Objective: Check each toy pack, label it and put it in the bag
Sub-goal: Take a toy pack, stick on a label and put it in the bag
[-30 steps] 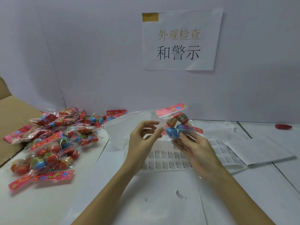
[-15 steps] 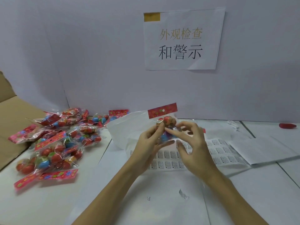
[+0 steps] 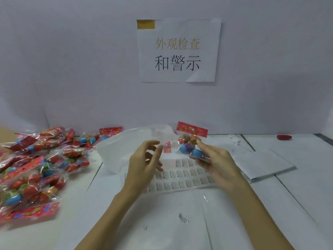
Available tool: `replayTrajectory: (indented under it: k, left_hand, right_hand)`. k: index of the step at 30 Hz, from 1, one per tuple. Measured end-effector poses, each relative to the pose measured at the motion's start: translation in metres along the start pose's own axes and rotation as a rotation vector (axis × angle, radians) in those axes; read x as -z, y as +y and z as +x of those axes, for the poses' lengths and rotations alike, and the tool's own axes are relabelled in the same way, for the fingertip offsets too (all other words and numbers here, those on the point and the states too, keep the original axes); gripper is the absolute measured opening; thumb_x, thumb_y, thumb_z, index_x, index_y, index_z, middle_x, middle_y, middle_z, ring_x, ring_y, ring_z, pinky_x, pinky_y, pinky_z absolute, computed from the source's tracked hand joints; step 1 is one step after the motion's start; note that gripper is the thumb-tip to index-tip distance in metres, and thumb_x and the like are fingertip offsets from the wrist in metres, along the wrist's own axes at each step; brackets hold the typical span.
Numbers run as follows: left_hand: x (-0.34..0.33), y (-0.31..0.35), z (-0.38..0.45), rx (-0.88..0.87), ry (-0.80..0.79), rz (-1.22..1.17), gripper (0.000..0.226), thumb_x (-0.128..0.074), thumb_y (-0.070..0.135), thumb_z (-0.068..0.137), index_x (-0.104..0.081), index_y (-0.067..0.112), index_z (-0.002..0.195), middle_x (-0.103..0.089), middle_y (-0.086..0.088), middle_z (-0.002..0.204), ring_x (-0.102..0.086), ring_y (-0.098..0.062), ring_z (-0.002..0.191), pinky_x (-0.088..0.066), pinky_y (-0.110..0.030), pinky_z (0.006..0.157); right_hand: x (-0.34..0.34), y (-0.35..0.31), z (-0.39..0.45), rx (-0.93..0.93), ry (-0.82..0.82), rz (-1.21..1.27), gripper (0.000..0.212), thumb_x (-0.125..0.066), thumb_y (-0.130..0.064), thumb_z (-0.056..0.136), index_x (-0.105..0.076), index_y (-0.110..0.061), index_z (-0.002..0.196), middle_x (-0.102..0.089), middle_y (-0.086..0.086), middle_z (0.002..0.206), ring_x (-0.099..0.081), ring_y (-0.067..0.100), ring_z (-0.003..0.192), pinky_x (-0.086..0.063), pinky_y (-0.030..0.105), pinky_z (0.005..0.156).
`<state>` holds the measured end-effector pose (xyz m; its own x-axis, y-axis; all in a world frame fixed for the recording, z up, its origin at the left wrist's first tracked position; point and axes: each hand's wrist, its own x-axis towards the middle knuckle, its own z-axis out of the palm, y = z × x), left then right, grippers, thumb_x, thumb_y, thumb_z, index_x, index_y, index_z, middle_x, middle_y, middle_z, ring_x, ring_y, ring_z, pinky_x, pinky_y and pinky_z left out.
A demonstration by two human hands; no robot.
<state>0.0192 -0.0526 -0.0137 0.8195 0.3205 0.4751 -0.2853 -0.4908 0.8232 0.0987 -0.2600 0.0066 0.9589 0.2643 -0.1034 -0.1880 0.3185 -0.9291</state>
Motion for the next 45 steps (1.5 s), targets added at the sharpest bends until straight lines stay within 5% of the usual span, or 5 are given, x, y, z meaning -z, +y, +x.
replayTrajectory:
  k: [7, 15, 24, 33, 45]
  left_hand:
    - [0.000, -0.005, 0.003, -0.065, 0.037, 0.030, 0.018, -0.054, 0.028, 0.100, -0.067, 0.017, 0.102, -0.071, -0.001, 0.087, -0.069, -0.012, 0.064, -0.057, -0.021, 0.057]
    - [0.004, -0.003, 0.000, -0.266, 0.129, 0.257, 0.007, -0.061, 0.016, 0.099, -0.067, 0.017, 0.096, -0.065, 0.006, 0.091, -0.061, -0.012, 0.077, -0.047, -0.020, 0.062]
    - [0.056, -0.014, 0.031, -0.035, 0.515, 0.626, 0.021, -0.058, 0.000, 0.098, -0.067, 0.004, 0.117, -0.062, -0.014, 0.120, -0.051, -0.027, 0.111, -0.042, -0.030, 0.097]
    - [0.162, -0.067, 0.083, 0.826, -0.213, 1.176, 0.061, -0.049, 0.042, 0.101, -0.037, 0.013, 0.154, -0.038, -0.022, 0.158, -0.033, -0.046, 0.145, -0.021, -0.058, 0.122]
    - [0.136, -0.037, 0.073, 0.043, 0.408, 0.959, 0.024, -0.060, 0.018, 0.103, -0.061, 0.005, 0.122, -0.071, -0.014, 0.110, -0.063, -0.035, 0.103, -0.043, -0.043, 0.095]
  right_hand:
    - [0.092, -0.058, -0.017, 0.365, -0.317, 1.280, 0.052, -0.039, -0.043, 0.107, -0.054, -0.019, 0.151, -0.056, 0.008, 0.151, -0.060, 0.024, 0.132, -0.055, 0.030, 0.088]
    - [0.041, -0.024, 0.004, 0.037, -0.290, 0.710, 0.046, -0.053, -0.044, 0.104, -0.072, -0.010, 0.129, -0.073, 0.007, 0.099, -0.066, 0.017, 0.074, -0.051, 0.024, 0.059]
    - [-0.026, 0.043, 0.004, -0.002, -0.439, -0.367, 0.057, -0.042, -0.053, 0.100, -0.079, -0.013, 0.114, -0.077, 0.002, 0.119, -0.072, 0.019, 0.113, -0.056, 0.027, 0.094]
    - [-0.028, 0.056, 0.014, 0.054, -0.479, -0.407, 0.041, -0.049, -0.029, 0.103, -0.079, -0.002, 0.108, -0.080, 0.005, 0.110, -0.075, 0.019, 0.107, -0.058, 0.021, 0.092]
    - [-0.025, 0.058, 0.015, 0.097, -0.463, -0.468, 0.035, -0.049, -0.025, 0.105, -0.076, -0.006, 0.115, -0.079, 0.004, 0.111, -0.074, 0.020, 0.111, -0.056, 0.030, 0.101]
